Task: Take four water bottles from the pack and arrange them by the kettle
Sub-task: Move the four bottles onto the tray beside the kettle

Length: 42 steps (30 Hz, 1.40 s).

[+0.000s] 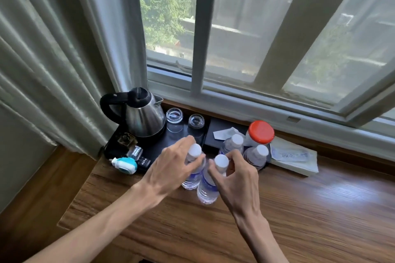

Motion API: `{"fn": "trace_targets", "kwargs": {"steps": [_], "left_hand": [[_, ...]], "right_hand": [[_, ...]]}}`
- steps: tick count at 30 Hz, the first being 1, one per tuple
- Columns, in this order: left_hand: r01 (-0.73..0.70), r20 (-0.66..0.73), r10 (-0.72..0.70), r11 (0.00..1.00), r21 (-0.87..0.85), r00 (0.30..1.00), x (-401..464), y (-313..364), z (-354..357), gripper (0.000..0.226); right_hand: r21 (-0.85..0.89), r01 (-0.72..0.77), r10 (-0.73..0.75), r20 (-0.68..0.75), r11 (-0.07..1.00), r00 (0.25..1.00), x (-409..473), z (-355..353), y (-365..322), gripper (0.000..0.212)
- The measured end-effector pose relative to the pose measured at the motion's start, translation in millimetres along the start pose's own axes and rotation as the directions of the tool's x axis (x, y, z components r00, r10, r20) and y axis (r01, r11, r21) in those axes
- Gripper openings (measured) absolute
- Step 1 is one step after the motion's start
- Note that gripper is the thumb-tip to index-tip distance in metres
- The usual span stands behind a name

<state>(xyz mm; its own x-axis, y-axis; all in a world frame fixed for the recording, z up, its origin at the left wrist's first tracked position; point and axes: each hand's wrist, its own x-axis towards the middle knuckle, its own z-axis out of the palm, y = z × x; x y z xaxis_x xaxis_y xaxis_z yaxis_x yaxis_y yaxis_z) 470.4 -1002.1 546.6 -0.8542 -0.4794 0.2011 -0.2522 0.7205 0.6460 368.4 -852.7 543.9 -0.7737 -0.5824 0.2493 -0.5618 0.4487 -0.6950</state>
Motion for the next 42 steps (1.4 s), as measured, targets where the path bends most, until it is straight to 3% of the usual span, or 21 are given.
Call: {"fn": "trace_targets", "kwargs": {"steps": [8,18,25,42], "left_hand": [[-0.050,-0.038,0.052,0.998,0.033,0.998,30,-58,-61,0.027],[0.015,0.072,-0.021,0.997,0.081,0.997,90,-103,-46,0.024],[0.041,0.034,-0.043,0.997,0.063,0.999,98,-115,-31,0.022],[-0.068,0.046,0.065,0.994,0.087,0.997,102,-128,-34,0.026]], "right_hand": [[-0.051,-0.017,0.013,-0.072,0.999,0.997,40,58,-58,0.031],[-0.092,-0.180,0.178,-0.029,0.979,0.984,99,118,-50,0.028],[-0.117,-0.189,0.191,-0.002,0.975,0.982,119,123,-43,0.026],[-0.051,-0.144,0.149,0.123,0.988,0.981,110,120,-35,0.026]]}}
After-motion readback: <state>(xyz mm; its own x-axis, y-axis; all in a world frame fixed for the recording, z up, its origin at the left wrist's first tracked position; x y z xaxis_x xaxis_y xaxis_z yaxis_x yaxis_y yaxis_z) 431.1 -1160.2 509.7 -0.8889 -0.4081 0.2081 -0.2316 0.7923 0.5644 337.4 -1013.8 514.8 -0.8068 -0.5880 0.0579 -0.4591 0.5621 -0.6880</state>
